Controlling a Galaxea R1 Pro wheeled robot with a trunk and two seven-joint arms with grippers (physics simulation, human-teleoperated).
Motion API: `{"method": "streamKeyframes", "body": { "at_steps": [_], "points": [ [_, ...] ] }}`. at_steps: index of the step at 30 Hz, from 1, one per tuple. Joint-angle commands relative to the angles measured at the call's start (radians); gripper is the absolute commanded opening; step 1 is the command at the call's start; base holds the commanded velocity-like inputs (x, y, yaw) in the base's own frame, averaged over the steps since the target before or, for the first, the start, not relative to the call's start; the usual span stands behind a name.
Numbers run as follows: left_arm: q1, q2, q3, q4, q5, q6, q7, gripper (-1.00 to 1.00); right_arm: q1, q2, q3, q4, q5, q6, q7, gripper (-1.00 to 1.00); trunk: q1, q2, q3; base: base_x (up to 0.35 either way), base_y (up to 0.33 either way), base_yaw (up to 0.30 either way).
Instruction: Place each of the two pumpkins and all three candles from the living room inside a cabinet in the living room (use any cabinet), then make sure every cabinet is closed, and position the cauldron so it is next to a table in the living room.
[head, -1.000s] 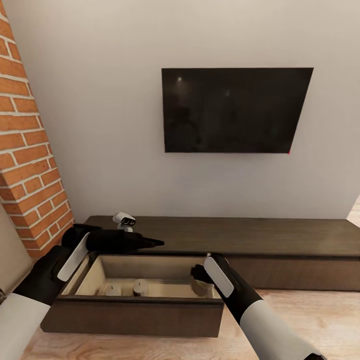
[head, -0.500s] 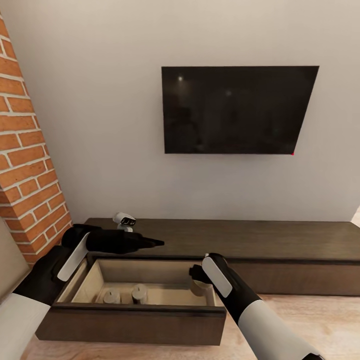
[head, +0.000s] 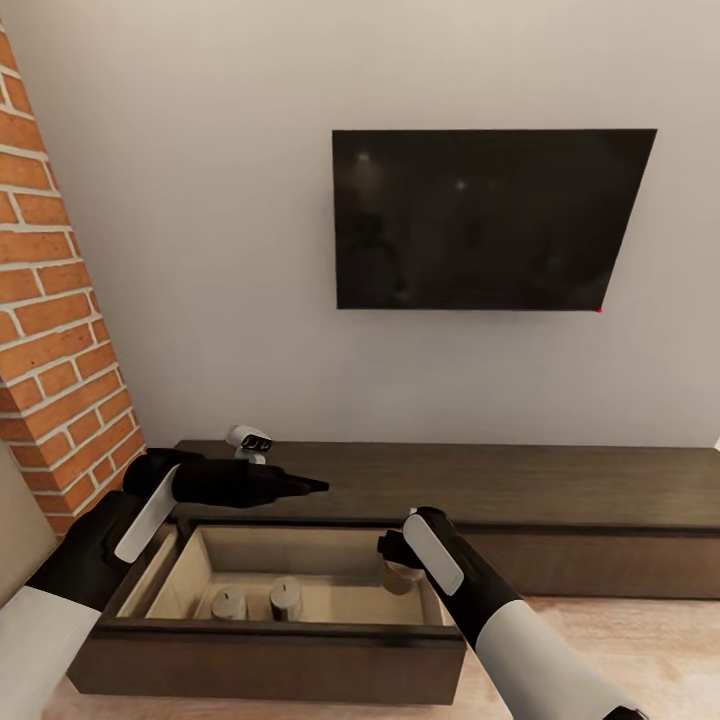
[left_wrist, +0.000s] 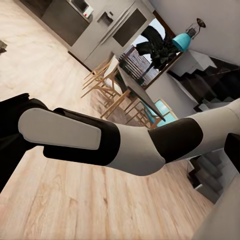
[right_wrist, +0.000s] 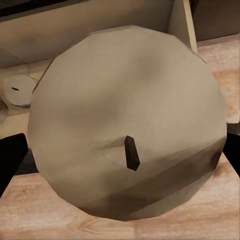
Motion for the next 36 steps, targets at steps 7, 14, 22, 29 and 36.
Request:
{"method": "streamKeyframes", "body": {
  "at_steps": [7, 14, 22, 29, 36],
  "points": [
    [-0.001, 0.002, -0.001, 0.001, 0.003, 0.010, -0.002, 1.00, -0.001, 0.000, 0.003, 0.003, -0.010, 0.001, -0.003, -1.00, 0.000, -0.001, -0.001, 0.048, 0.024, 0.000],
    [-0.001, 0.002, 0.000, 0.005, 0.004, 0.010, -0.002, 1.00, -0.001, 0.000, 0.003, 0.005, -0.010, 0.000, 0.000, -1.00, 0.000, -0.001, -0.001, 0.005, 0.002, 0.000],
    [-0.001, 0.002, 0.000, 0.006, 0.004, 0.010, -0.001, 1.00, -0.001, -0.001, 0.003, 0.012, -0.006, -0.001, 0.002, -1.00, 0.027, -0.050, -0.023, 0.000, 0.000, 0.000],
    [-0.001, 0.002, 0.000, 0.006, 0.004, 0.010, -0.001, 1.00, -0.001, -0.001, 0.006, 0.012, -0.006, -0.002, 0.003, -1.00, 0.054, -0.099, -0.045, 0.000, 0.000, 0.000],
    [-0.001, 0.002, 0.000, 0.006, 0.003, 0.010, 0.000, 1.00, -0.001, -0.001, 0.007, 0.011, -0.006, -0.003, 0.005, -1.00, 0.069, -0.127, -0.057, 0.000, 0.000, 0.000]
  ]
}}
